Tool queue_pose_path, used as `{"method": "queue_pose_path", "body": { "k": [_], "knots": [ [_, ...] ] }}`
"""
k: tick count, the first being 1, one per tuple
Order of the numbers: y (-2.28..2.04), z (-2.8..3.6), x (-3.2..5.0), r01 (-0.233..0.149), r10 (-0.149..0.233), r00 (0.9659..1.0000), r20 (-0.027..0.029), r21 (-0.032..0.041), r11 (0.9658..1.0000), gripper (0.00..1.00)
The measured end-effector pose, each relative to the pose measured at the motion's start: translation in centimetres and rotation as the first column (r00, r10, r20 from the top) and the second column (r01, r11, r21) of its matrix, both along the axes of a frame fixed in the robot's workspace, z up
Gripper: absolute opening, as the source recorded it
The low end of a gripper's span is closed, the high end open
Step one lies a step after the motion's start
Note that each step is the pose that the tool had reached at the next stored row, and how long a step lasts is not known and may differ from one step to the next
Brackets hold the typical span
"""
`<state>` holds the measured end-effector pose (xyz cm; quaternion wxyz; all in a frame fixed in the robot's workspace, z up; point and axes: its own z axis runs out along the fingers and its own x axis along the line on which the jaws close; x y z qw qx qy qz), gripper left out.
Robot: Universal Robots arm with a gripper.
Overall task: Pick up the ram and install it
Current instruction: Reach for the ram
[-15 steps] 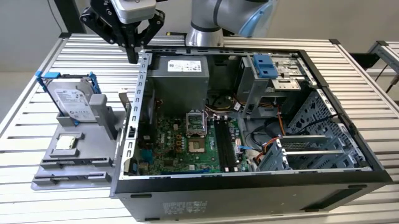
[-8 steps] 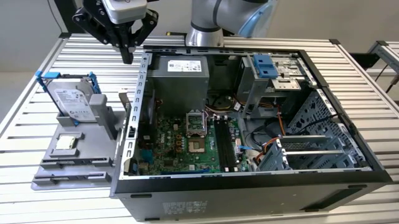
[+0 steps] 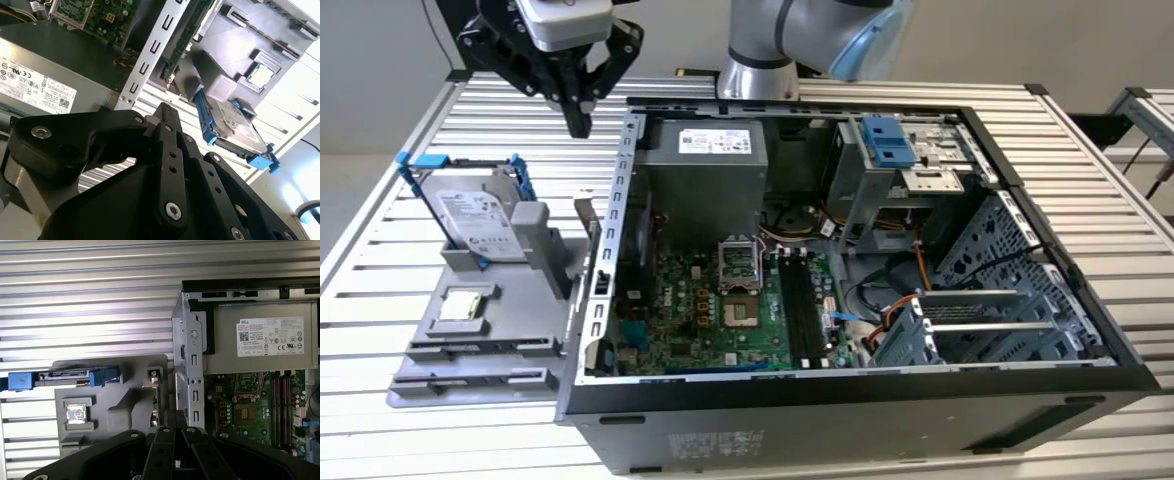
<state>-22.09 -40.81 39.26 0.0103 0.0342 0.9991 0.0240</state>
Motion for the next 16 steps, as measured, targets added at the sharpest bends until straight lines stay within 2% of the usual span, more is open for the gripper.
{"method": "queue_pose_path", "body": {
  "k": [9,16],
  "knots": [
    [-0.11,0.0,-1.45,-0.005,0.005,1.0,0.0,0.0001,1.0,0.0],
    [-0.13,0.0,-2.24,-0.052,0.052,0.9986,0.0,0.0,0.9986,0.0]
  ]
}}
